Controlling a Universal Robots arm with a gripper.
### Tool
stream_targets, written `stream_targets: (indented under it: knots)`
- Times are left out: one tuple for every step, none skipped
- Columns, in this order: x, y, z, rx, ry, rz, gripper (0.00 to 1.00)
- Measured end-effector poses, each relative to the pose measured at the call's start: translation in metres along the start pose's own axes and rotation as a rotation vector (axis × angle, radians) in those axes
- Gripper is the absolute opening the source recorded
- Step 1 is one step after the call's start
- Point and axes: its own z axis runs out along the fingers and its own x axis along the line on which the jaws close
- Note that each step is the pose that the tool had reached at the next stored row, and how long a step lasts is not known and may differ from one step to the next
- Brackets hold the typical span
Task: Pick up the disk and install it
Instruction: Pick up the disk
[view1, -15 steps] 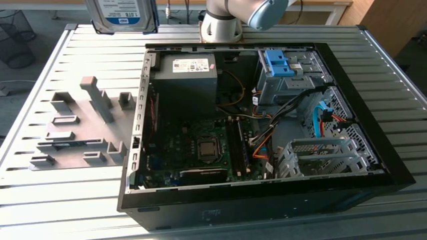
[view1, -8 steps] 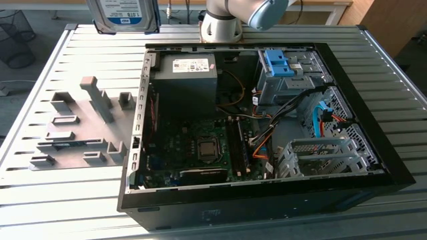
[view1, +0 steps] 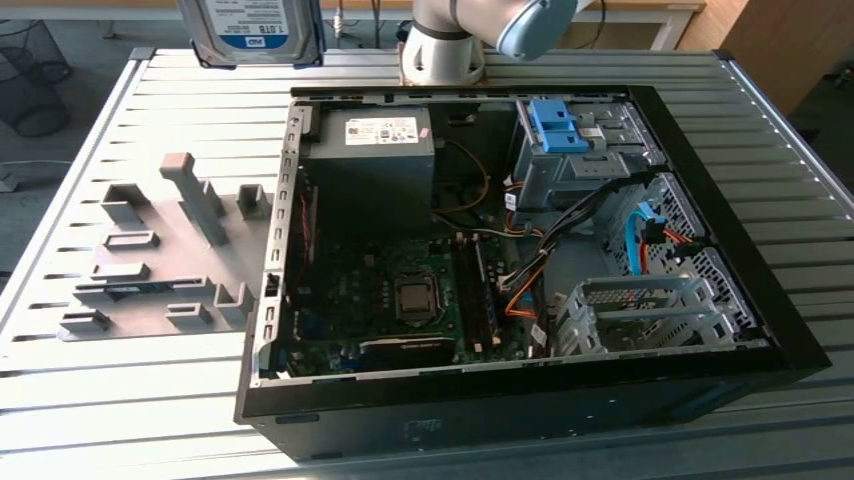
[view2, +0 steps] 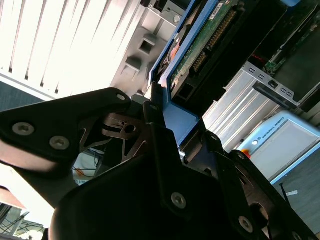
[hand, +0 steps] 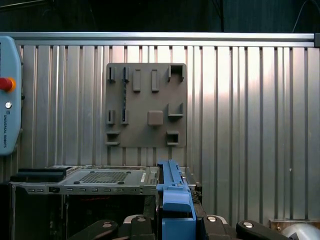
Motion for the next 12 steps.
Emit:
stream_targets:
  knots:
    - [0.0000, -0.0005, 0.0000, 0.0001, 0.0000, 0.000, 0.37]
    - [0.0000, -0.0009, 0.0000, 0.0000, 0.0000, 0.000, 0.37]
    - [0.0000, -0.0014, 0.0000, 0.0001, 0.0000, 0.000, 0.37]
    - [0.0000, -0.0018, 0.0000, 0.0001, 0.0000, 0.000, 0.37]
    - [0.0000, -0.0023, 0.0000, 0.0001, 0.0000, 0.000, 0.37]
    - [0.0000, -0.0027, 0.0000, 0.0001, 0.0000, 0.000, 0.37]
    - [0.0000, -0.0032, 0.0000, 0.0001, 0.0000, 0.000, 0.37]
    - [0.0000, -0.0035, 0.0000, 0.0000, 0.0000, 0.000, 0.37]
    - [0.0000, -0.0040, 0.0000, 0.0000, 0.0000, 0.000, 0.37]
    - [0.0000, -0.0044, 0.0000, 0.0000, 0.0000, 0.000, 0.37]
    - [0.0000, -0.0048, 0.0000, 0.0000, 0.0000, 0.000, 0.37]
    - [0.0000, -0.0051, 0.0000, 0.0001, 0.0000, 0.000, 0.37]
